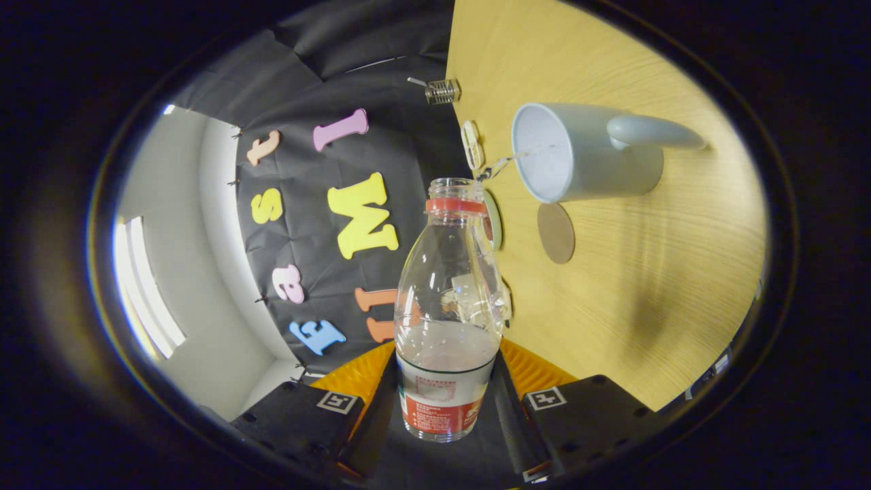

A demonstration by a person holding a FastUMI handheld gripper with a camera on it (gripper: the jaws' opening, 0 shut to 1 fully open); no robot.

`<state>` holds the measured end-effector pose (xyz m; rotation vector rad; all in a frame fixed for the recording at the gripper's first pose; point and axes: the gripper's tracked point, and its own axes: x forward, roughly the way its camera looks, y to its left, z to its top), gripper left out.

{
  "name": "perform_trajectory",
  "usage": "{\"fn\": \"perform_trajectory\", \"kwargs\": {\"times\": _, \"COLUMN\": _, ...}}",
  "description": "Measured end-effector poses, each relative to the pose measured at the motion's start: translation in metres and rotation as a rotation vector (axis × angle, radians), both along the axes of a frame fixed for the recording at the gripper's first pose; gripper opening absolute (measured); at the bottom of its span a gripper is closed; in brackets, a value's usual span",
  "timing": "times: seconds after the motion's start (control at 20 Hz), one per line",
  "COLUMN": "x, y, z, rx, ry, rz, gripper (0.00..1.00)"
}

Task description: Take the bottle from table, then pour the juice into the cup, finally place the bottle on the coaster

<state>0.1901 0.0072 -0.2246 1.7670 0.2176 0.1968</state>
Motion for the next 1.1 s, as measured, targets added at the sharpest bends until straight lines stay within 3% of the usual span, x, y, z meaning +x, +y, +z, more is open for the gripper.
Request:
{"fn": "perform_trajectory", "kwargs": {"times": 0.5, "x": 0.013, "y": -0.004, "z": 0.007, "rx": 0.045, "ry": 0.021, "rz": -0.013, "gripper": 0.75}}
{"fn": "perform_trajectory", "kwargs": {"times": 1.1, "x": 0.011, "y": -0.019, "z": 0.047, "rx": 0.225, "ry": 0.012, "rz": -0.036, "gripper": 0.75}}
